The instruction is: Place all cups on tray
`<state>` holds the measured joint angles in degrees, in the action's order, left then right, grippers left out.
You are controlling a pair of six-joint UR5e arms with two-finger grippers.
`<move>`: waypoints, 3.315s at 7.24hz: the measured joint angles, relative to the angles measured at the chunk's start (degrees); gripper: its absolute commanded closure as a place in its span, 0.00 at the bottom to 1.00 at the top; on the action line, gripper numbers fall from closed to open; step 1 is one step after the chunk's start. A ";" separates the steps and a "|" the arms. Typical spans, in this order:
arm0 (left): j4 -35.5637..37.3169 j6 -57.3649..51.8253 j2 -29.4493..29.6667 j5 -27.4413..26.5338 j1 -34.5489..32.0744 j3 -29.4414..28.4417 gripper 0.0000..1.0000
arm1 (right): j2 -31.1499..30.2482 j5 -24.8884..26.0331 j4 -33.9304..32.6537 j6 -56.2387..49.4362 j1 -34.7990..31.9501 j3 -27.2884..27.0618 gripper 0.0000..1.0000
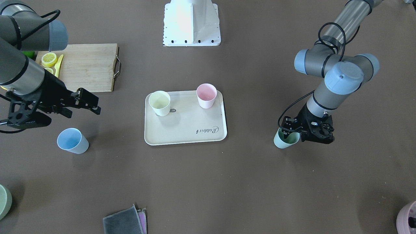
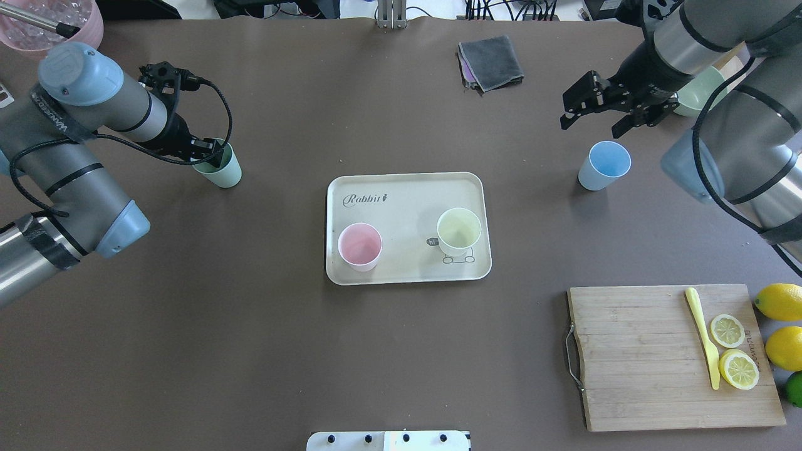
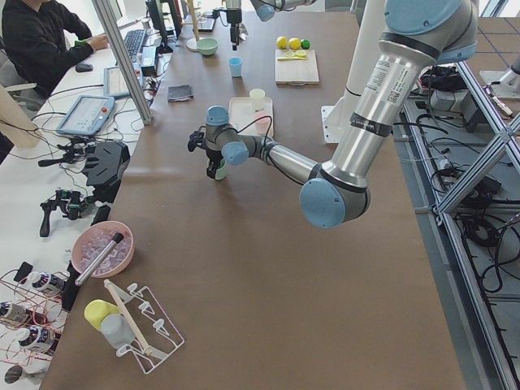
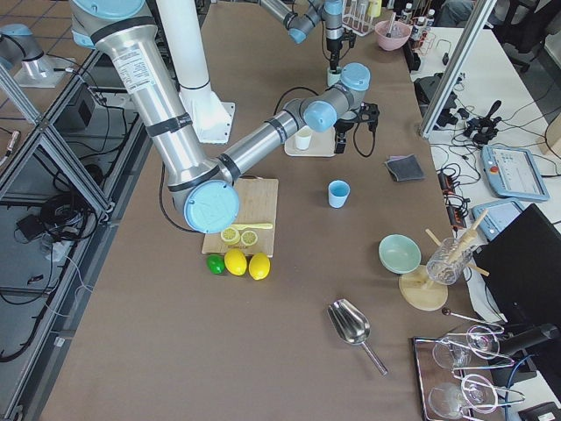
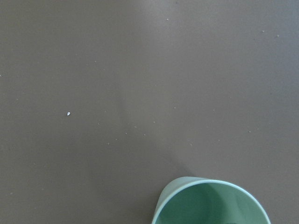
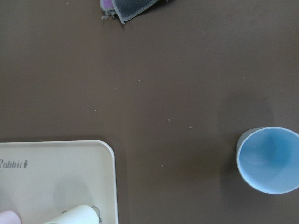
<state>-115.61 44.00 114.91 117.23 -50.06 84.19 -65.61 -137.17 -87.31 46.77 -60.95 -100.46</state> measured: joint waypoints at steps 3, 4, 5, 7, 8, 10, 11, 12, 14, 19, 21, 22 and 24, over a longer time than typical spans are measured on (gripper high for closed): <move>1.47 1.72 1.10 0.90 -0.02 2.45 1.00 | -6.17 1.20 -2.39 -17.83 -5.44 2.63 0.00; 4.65 2.88 2.18 1.51 -0.14 4.22 1.00 | -6.75 1.90 -2.10 -20.04 -6.04 4.78 0.00; 9.17 4.01 4.14 1.79 -0.20 6.13 1.00 | -6.97 2.48 -1.84 -21.74 -6.26 6.74 0.00; 17.51 9.18 9.91 1.79 0.56 9.29 1.00 | -7.04 3.79 0.31 -23.03 -5.92 10.15 0.00; 19.37 12.05 12.17 1.48 2.09 9.90 1.00 | -6.57 4.10 2.20 -21.93 -5.28 11.52 0.00; 20.45 14.84 14.22 0.77 3.97 10.24 1.00 | -4.84 4.62 5.57 -17.82 -2.79 13.78 0.00; 20.55 15.37 14.64 0.59 4.35 10.30 1.00 | -4.30 5.70 8.40 -14.97 -0.86 15.26 0.00; 20.59 15.89 15.02 0.50 4.70 10.32 1.00 | -4.10 6.96 11.58 -12.23 0.89 16.69 0.03; 20.60 16.36 15.45 0.16 5.58 10.31 1.00 | -3.98 8.55 14.29 -9.90 3.55 18.09 1.00; 20.01 20.57 15.12 -9.76 15.00 9.34 1.00 | -3.95 6.45 14.10 -9.04 2.80 13.41 1.00; 17.51 21.55 15.31 -12.01 16.40 6.77 1.00 | -3.66 2.93 13.09 -8.98 0.39 11.03 1.00; 14.30 21.79 15.51 -12.38 16.58 4.11 0.76 | -2.76 2.26 11.00 -8.98 -0.12 9.81 1.00; 11.02 21.64 15.98 -12.52 16.58 1.42 0.02 | -0.41 2.02 5.42 -8.36 -0.14 6.50 1.00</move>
<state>-104.59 65.64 130.90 104.71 -33.49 85.60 -66.02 -135.15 -81.89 38.41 -61.09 -93.96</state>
